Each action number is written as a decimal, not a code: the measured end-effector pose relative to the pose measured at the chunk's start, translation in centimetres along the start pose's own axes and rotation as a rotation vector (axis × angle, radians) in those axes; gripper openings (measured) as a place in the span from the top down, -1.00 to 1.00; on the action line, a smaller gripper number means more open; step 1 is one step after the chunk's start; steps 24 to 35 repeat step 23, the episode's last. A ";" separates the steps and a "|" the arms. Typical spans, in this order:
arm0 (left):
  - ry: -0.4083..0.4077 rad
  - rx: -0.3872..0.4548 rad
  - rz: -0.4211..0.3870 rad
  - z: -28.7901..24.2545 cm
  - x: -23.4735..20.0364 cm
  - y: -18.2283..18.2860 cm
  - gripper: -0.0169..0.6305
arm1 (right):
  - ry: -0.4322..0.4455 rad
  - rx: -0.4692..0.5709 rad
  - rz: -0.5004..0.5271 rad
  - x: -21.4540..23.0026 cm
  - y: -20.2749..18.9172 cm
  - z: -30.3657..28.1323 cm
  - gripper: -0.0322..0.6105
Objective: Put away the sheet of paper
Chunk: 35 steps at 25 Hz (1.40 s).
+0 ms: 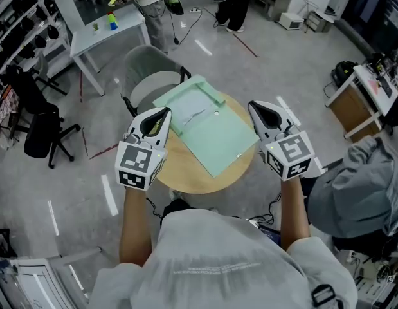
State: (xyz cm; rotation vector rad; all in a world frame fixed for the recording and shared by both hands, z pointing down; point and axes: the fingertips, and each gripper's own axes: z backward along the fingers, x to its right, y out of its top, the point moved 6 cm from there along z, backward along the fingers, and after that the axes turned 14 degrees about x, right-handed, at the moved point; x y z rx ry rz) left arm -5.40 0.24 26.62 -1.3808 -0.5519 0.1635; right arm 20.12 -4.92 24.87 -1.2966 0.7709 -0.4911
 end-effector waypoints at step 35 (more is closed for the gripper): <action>-0.027 -0.038 0.042 -0.7 -0.2 -1.9 0.89 | 0.023 -0.057 -0.036 -0.7 -2.8 -1.4 0.81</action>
